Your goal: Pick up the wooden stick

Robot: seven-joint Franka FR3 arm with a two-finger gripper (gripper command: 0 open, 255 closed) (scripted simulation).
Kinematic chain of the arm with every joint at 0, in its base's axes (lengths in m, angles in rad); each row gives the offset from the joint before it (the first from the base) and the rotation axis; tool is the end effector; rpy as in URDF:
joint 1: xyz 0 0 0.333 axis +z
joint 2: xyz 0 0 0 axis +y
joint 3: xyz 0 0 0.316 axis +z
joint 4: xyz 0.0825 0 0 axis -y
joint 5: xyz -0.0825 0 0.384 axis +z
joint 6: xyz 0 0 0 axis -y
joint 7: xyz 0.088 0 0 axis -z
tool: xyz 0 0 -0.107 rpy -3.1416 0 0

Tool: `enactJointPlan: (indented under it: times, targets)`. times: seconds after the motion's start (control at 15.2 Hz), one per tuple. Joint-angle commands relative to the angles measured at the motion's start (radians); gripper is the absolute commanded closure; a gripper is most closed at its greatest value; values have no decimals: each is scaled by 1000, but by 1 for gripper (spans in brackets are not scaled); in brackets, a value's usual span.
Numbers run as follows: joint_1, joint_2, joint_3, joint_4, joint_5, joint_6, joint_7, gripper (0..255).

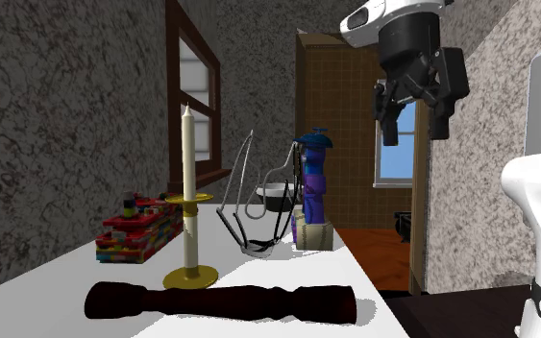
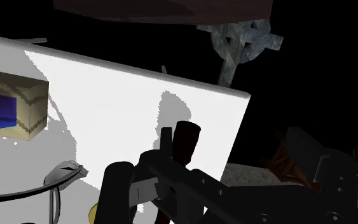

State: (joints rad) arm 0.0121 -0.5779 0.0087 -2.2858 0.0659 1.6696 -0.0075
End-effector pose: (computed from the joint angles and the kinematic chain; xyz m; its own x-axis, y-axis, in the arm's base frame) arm 0.3718 0.0147 0.5619 0.9991 0.0202 -0.0380 0.0178 -0.9980 -0.0608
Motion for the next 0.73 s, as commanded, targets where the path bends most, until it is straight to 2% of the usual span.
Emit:
enactJointPlan:
  times: [0.0, 0.66]
  targets:
    - [-3, 62, 3, 1, 0, 63, 7, 0]
    - [-18, 416, 5, 133, -7, 288, 37, 0]
